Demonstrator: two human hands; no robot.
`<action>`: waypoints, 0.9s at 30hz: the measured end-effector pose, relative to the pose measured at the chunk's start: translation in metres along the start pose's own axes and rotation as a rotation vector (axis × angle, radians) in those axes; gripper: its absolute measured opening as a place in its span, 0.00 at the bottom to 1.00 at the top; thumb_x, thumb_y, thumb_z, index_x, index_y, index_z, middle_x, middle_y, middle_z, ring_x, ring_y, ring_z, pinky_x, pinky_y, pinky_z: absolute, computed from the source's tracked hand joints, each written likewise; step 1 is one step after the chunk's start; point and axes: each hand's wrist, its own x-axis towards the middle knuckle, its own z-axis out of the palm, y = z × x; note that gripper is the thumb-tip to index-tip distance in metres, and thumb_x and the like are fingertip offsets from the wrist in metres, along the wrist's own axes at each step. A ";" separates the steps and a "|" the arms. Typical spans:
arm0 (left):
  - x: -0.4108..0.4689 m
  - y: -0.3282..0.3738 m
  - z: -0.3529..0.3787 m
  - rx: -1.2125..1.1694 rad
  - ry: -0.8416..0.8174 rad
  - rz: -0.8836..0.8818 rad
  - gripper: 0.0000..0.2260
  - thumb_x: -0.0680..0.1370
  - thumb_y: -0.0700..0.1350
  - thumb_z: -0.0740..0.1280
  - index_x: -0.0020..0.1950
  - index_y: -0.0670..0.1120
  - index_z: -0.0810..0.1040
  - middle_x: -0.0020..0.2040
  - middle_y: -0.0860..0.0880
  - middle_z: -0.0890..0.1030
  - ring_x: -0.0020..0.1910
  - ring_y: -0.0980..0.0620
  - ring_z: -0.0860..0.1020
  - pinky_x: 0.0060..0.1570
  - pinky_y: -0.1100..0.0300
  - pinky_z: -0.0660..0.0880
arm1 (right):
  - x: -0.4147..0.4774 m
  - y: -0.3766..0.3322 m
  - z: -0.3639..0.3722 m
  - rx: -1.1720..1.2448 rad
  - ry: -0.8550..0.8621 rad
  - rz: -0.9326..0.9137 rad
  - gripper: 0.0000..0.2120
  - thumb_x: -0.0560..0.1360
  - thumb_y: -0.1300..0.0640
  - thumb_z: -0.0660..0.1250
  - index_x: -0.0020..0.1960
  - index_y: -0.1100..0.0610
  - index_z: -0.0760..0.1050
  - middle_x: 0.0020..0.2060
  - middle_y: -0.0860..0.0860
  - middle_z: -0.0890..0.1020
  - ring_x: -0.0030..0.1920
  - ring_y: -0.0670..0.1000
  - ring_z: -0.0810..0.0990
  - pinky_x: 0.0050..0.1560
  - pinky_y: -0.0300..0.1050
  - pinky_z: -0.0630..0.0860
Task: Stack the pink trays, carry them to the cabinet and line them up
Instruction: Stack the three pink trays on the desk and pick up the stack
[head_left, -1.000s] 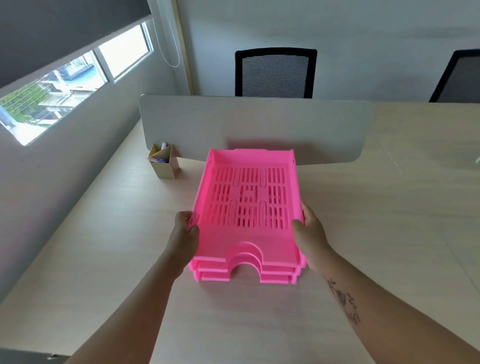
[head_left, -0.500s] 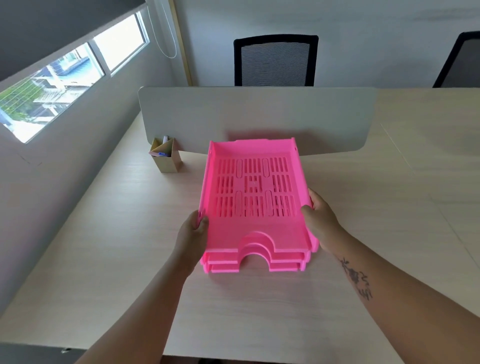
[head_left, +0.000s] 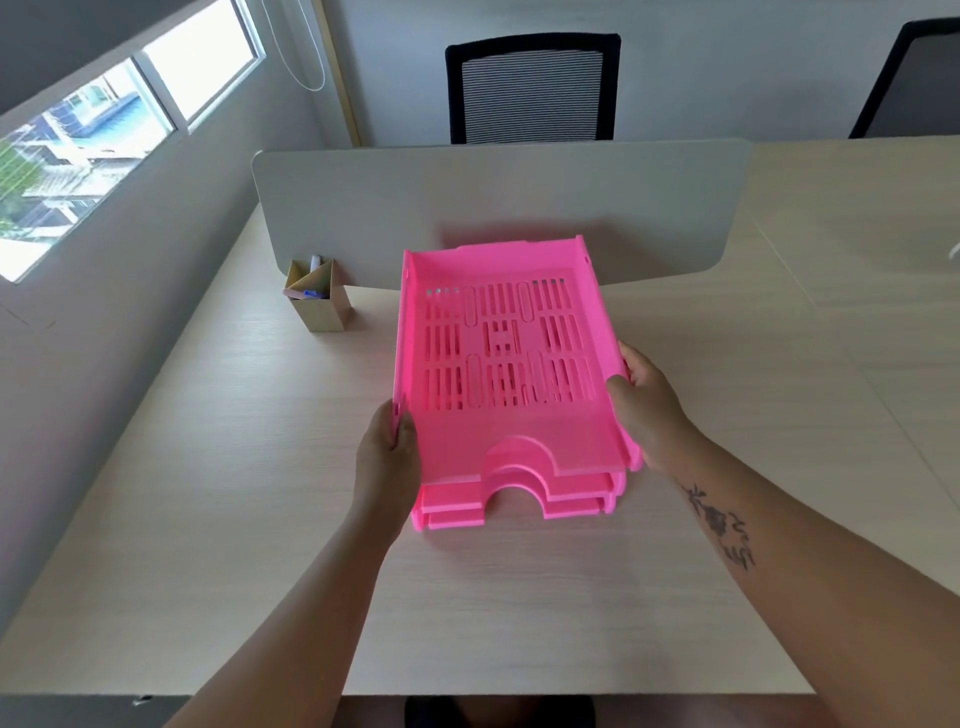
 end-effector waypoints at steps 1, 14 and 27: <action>0.001 -0.001 0.000 0.007 0.003 0.004 0.12 0.84 0.45 0.53 0.53 0.43 0.76 0.39 0.47 0.78 0.35 0.50 0.74 0.35 0.52 0.73 | 0.002 0.000 0.000 -0.001 0.002 -0.006 0.26 0.79 0.66 0.54 0.74 0.49 0.68 0.53 0.52 0.82 0.49 0.52 0.82 0.41 0.46 0.79; 0.006 -0.008 -0.001 -0.092 -0.061 -0.101 0.11 0.84 0.44 0.56 0.62 0.44 0.74 0.49 0.45 0.81 0.44 0.47 0.80 0.44 0.49 0.80 | 0.016 0.006 0.007 -0.092 -0.098 0.062 0.27 0.80 0.62 0.52 0.77 0.45 0.61 0.58 0.52 0.81 0.54 0.54 0.81 0.49 0.54 0.80; -0.018 -0.032 -0.002 -0.143 -0.108 -0.163 0.18 0.82 0.35 0.55 0.69 0.47 0.72 0.55 0.42 0.82 0.54 0.44 0.80 0.48 0.54 0.79 | 0.005 0.020 0.002 -0.097 -0.125 0.066 0.25 0.80 0.62 0.53 0.76 0.48 0.62 0.55 0.53 0.80 0.50 0.54 0.81 0.44 0.51 0.80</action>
